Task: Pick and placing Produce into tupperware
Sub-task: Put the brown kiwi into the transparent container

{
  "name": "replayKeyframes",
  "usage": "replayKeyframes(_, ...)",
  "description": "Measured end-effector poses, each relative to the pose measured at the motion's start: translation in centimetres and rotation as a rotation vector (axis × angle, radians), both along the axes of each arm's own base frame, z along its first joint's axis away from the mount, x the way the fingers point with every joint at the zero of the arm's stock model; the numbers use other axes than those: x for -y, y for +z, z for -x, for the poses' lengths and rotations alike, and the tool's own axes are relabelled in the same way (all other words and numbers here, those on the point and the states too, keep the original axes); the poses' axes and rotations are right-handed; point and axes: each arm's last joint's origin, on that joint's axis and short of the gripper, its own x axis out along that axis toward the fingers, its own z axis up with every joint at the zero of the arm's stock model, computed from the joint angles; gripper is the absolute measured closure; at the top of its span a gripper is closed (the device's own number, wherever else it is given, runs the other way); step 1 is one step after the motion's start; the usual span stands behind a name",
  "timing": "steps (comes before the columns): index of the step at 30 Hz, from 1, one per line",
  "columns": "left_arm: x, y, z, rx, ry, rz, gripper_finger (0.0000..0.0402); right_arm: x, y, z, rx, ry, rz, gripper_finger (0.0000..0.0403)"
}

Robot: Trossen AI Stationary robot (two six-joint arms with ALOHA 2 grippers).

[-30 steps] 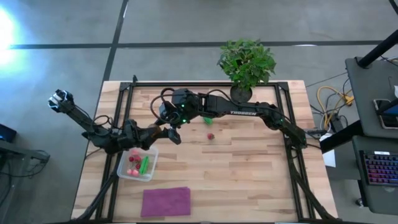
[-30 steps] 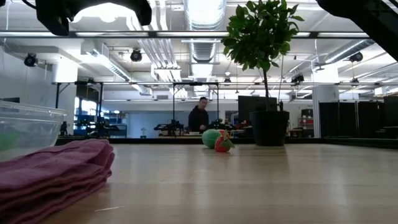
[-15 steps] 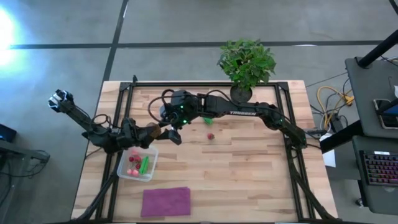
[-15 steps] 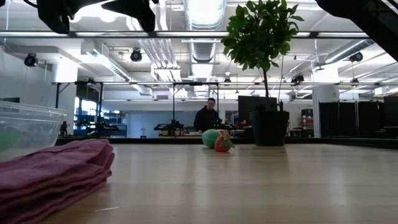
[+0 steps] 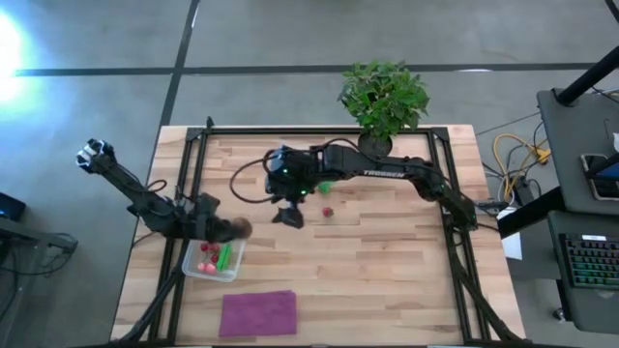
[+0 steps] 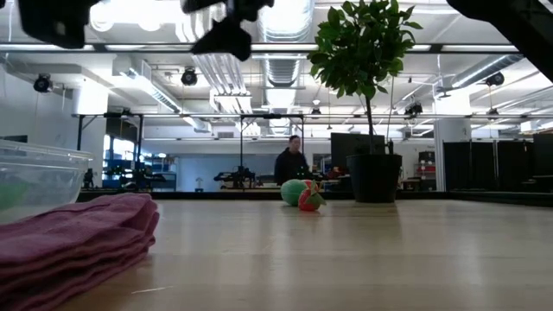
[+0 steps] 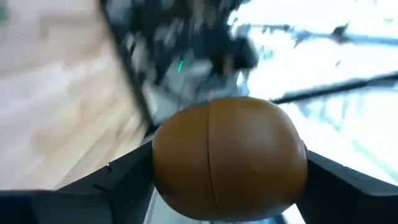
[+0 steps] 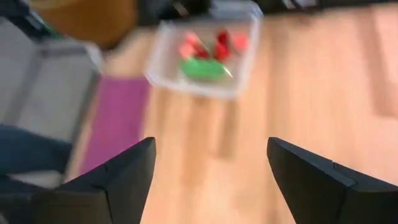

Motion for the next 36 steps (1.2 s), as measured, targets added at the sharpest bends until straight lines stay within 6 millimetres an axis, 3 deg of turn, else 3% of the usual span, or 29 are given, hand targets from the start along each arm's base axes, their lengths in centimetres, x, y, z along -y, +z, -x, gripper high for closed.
replayKeyframes(3,0.3,-1.3,0.2,-0.128,-0.125,-0.013,0.0102,0.6,0.2,1.4,-0.085,-0.018,0.137,0.0103)
replayKeyframes(6,0.6,-3.6,0.8,-0.380,-0.302,0.007,0.0102,1.8,0.4,2.5,-0.155,-0.050,0.221,0.0105)
replayKeyframes(9,0.5,-5.7,1.8,-0.670,-0.444,0.021,0.0102,2.9,0.7,3.2,-0.191,-0.077,0.230,0.0108)
replayKeyframes(13,0.2,-7.0,2.8,-0.873,-0.521,-0.008,0.0102,3.7,1.2,3.9,-0.210,-0.113,0.222,0.0108)
replayKeyframes(19,-0.4,-6.5,3.5,-1.018,-0.472,-0.091,0.0103,4.0,1.1,4.6,-0.272,-0.151,0.297,0.0110)
replayKeyframes(25,-0.4,-3.4,3.1,-1.106,-0.392,-0.262,0.0111,4.1,0.8,5.3,-0.355,-0.160,0.369,0.0108)
replayKeyframes(30,0.0,-1.1,2.2,-1.288,-0.357,-0.477,0.0112,4.1,1.0,5.5,-0.367,-0.167,0.382,0.0112)
replayKeyframes(36,1.8,-1.7,0.0,-1.453,-0.439,-0.672,0.0105,4.1,1.0,5.6,-0.372,-0.185,0.384,0.0112)
